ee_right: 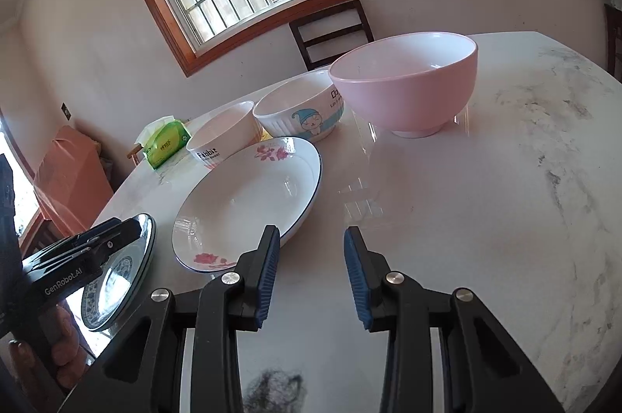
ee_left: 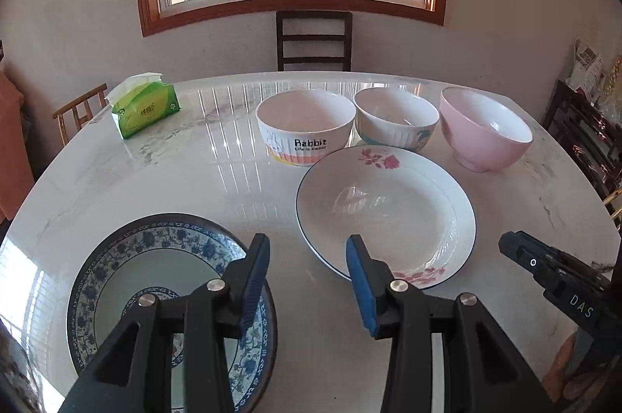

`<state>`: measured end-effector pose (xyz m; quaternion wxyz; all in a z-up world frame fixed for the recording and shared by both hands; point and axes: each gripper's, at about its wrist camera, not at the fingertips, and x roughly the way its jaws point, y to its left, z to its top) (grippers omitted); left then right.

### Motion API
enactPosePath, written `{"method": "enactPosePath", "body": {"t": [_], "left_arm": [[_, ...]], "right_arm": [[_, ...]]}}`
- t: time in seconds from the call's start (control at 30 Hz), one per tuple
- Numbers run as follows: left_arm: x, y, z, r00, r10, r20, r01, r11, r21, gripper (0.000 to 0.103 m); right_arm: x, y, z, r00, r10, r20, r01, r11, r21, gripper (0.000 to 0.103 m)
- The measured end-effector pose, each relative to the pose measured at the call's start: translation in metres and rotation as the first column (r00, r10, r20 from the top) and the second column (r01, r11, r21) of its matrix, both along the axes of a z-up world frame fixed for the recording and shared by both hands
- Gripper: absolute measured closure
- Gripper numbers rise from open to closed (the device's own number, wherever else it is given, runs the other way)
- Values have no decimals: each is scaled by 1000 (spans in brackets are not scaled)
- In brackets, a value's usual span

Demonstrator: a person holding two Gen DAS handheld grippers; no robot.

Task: Organize plates and bowls
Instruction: 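Close both tools on the rim of the white pink-flower plate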

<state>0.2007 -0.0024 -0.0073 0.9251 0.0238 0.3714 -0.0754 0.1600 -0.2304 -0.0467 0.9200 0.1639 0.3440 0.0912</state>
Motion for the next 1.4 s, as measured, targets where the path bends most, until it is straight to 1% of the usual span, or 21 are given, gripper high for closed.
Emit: {"method": "enactPosePath", "body": {"t": [0.07, 0.17, 0.23, 0.3, 0.37, 0.47, 0.53, 0.63, 0.83, 1.03, 1.13, 1.2, 1.23, 1.3, 1.33, 1.4], "left_arm": [[12, -4, -2, 1000, -9, -27, 9, 1000, -10, 61], [29, -7, -3, 998, -14, -60, 12, 1000, -26, 61], [43, -3, -3, 995, -16, -94, 10, 998, -67, 61], [57, 1, -5, 990, -28, -136, 13, 994, -112, 61], [73, 3, -12, 979, -37, -202, 9, 990, -138, 61], [92, 9, -22, 959, -52, -278, -3, 981, -193, 61], [102, 11, -28, 949, -56, -311, -12, 977, -215, 61], [111, 14, -35, 938, -55, -341, -24, 974, -225, 61], [121, 14, -42, 930, -68, -360, -23, 970, -242, 61], [118, 12, -41, 942, -62, -329, -15, 974, -227, 61], [115, 8, -42, 944, -71, -324, -5, 974, -227, 61], [112, 5, -42, 948, -56, -313, -9, 979, -203, 62], [110, 3, -43, 951, -47, -305, -10, 983, -183, 65], [108, -1, -44, 958, -13, -286, -26, 991, -134, 76], [106, 0, -44, 961, 5, -278, -41, 991, -124, 86], [103, 5, -45, 962, -1, -273, -47, 984, -170, 89]], "right_arm": [[5, -1, -1, 1000, 4, -21, -4, 1000, 10, 70], [12, 2, -2, 999, 19, -41, -20, 1000, -9, 70], [17, 4, 0, 999, 28, -45, -29, 999, -19, 70], [24, 4, 1, 997, 46, -57, -46, 999, 2, 70], [32, 3, 1, 996, 57, -75, -56, 998, 24, 70], [45, 4, 2, 993, 63, -95, -62, 998, 16, 70], [55, 4, 0, 991, 72, -116, -71, 997, 17, 70], [65, 6, -4, 987, 69, -143, -70, 998, -2, 70], [76, 7, -12, 979, 85, -184, -85, 996, 5, 71], [83, 11, -18, 971, 92, -219, -96, 995, -7, 80], [87, 13, -21, 966, 101, -237, -105, 994, -3, 84], [89, 14, -21, 962, 105, -251, -108, 994, 0, 89], [90, 15, -20, 961, 101, -257, -107, 994, -8, 89], [90, 17, -19, 960, 96, -264, -106, 994, -23, 89], [89, 17, -19, 960, 94, -265, -105, 994, -25, 89], [87, 13, -19, 960, 87, -265, -96, 995, -20, 89]]}}
